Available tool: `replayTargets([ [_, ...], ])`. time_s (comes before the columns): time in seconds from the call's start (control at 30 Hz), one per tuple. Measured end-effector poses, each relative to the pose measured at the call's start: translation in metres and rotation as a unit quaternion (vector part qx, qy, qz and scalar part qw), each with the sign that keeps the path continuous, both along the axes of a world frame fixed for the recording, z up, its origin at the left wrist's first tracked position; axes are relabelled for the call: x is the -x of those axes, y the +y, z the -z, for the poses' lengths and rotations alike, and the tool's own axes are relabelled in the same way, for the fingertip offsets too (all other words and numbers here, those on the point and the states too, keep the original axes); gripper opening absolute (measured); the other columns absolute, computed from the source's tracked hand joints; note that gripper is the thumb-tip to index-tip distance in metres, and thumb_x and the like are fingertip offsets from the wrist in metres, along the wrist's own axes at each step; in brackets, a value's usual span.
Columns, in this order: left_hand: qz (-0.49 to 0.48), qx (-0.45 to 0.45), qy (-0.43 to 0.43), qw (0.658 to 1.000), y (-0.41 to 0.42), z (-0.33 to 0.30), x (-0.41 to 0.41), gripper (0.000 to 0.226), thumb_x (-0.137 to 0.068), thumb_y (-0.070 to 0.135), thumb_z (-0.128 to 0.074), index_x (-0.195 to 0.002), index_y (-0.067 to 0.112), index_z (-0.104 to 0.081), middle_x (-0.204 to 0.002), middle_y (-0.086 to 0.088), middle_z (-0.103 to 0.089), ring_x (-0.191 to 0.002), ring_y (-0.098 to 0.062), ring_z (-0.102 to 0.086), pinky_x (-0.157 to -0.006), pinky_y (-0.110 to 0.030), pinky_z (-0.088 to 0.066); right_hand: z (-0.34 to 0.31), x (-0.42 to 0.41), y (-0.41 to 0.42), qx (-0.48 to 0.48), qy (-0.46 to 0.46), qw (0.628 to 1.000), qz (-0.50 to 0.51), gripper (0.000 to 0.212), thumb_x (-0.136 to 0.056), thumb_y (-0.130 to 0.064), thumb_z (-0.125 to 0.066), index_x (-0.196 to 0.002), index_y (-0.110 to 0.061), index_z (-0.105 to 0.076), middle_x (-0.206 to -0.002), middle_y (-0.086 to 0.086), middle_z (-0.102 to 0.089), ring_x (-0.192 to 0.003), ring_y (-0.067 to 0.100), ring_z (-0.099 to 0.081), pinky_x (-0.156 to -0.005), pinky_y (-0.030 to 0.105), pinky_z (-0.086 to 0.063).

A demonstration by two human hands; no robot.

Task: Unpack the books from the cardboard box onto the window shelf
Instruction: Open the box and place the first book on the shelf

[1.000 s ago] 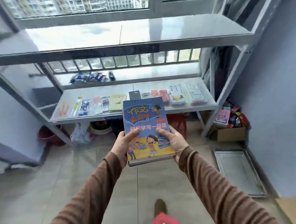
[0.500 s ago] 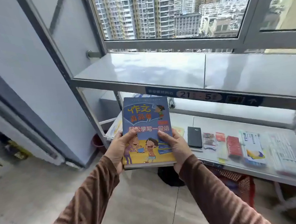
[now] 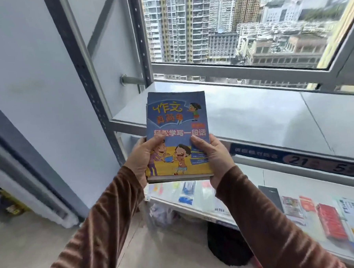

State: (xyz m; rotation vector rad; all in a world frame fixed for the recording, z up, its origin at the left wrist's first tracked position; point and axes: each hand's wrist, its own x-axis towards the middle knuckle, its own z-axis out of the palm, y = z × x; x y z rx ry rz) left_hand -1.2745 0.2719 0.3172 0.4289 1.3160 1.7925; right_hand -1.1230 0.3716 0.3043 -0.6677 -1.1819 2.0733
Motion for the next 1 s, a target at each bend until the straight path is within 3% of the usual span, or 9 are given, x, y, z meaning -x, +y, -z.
replayTargets([
  [0.13, 0.024, -0.009, 0.023, 0.999, 0.031, -0.012, 0.059, 0.061, -0.087, 0.023, -0.073, -0.138, -0.002, -0.051, -0.124, -0.032, -0.067, -0.118, -0.056, -0.06, -0.101, -0.07, -0.046, -0.007, 0.053, 0.02, -0.018, 0.011, 0.999, 0.035, 0.031, -0.087, -0.018, -0.072, -0.116, -0.013, -0.062, -0.102, 0.018, -0.076, -0.075, 0.03, -0.075, -0.072, 0.047, -0.063],
  [0.23, 0.053, -0.01, 0.04, 0.998, 0.057, -0.018, 0.092, 0.075, -0.078, 0.029, -0.081, -0.139, -0.002, -0.049, -0.122, -0.031, -0.068, -0.114, -0.056, -0.062, -0.097, -0.071, -0.048, -0.013, 0.084, 0.042, -0.032, 0.013, 0.998, 0.056, 0.043, -0.08, -0.024, -0.076, -0.118, -0.013, -0.061, -0.102, 0.017, -0.077, -0.076, 0.03, -0.076, -0.066, 0.042, -0.063],
  [0.33, 0.074, -0.013, 0.047, 0.996, 0.089, -0.021, 0.121, 0.079, -0.075, 0.032, -0.081, -0.138, -0.002, -0.048, -0.121, -0.032, -0.068, -0.112, -0.056, -0.063, -0.096, -0.071, -0.049, -0.016, 0.109, 0.069, -0.042, 0.015, 0.997, 0.071, 0.054, -0.074, -0.029, -0.079, -0.122, -0.012, -0.059, -0.107, 0.019, -0.076, -0.081, 0.033, -0.075, -0.07, 0.045, -0.062],
  [0.43, 0.087, -0.023, 0.07, 0.994, 0.123, -0.024, 0.144, 0.082, -0.072, 0.035, -0.08, -0.138, -0.002, -0.048, -0.119, -0.031, -0.07, -0.103, -0.051, -0.069, -0.09, -0.068, -0.054, -0.017, 0.131, 0.101, -0.055, 0.02, 0.995, 0.08, 0.051, -0.081, -0.025, -0.076, -0.125, -0.009, -0.057, -0.111, 0.022, -0.074, -0.083, 0.034, -0.075, -0.072, 0.046, -0.062],
  [0.57, 0.109, -0.053, 0.062, 0.991, 0.163, -0.023, 0.174, 0.077, -0.076, 0.029, -0.083, -0.139, 0.006, -0.045, -0.122, -0.028, -0.069, -0.109, -0.053, -0.067, -0.092, -0.071, -0.051, -0.022, 0.154, 0.14, -0.084, 0.043, 0.992, 0.08, 0.049, -0.083, -0.022, -0.075, -0.126, -0.012, -0.055, -0.111, 0.018, -0.075, -0.084, 0.033, -0.076, -0.067, 0.042, -0.062],
  [0.73, 0.126, -0.088, 0.131, 0.979, 0.195, -0.025, 0.211, 0.059, -0.079, 0.022, -0.081, -0.128, 0.017, -0.049, -0.118, -0.018, -0.074, -0.094, -0.036, -0.076, -0.071, -0.043, -0.063, -0.026, 0.175, 0.177, -0.179, 0.021, 0.981, 0.067, 0.054, -0.089, -0.016, -0.07, -0.138, -0.017, -0.047, -0.119, 0.012, -0.072, -0.101, 0.035, -0.073, -0.074, 0.042, -0.062],
  [0.9, 0.15, -0.101, 0.216, 0.959, 0.215, -0.019, 0.238, 0.072, -0.078, 0.013, -0.082, -0.138, 0.016, -0.042, -0.124, -0.013, -0.07, -0.106, -0.032, -0.073, -0.077, -0.037, -0.062, -0.017, 0.185, 0.202, -0.27, -0.036, 0.959, 0.071, 0.062, -0.091, -0.011, -0.067, -0.146, -0.016, -0.037, -0.125, 0.009, -0.069, -0.11, 0.027, -0.07, -0.08, 0.036, -0.061],
  [1.0, 0.157, -0.112, 0.244, 0.95, 0.216, -0.012, 0.242, 0.075, -0.081, 0.012, -0.077, -0.144, 0.024, -0.038, -0.122, 0.0, -0.073, -0.109, -0.024, -0.073, -0.077, -0.032, -0.062, -0.014, 0.185, 0.208, -0.331, -0.075, 0.939, 0.06, 0.076, -0.091, -0.016, -0.067, -0.154, -0.022, -0.025, -0.144, 0.016, -0.05, -0.126, 0.029, -0.06, -0.094, 0.047, -0.056],
])
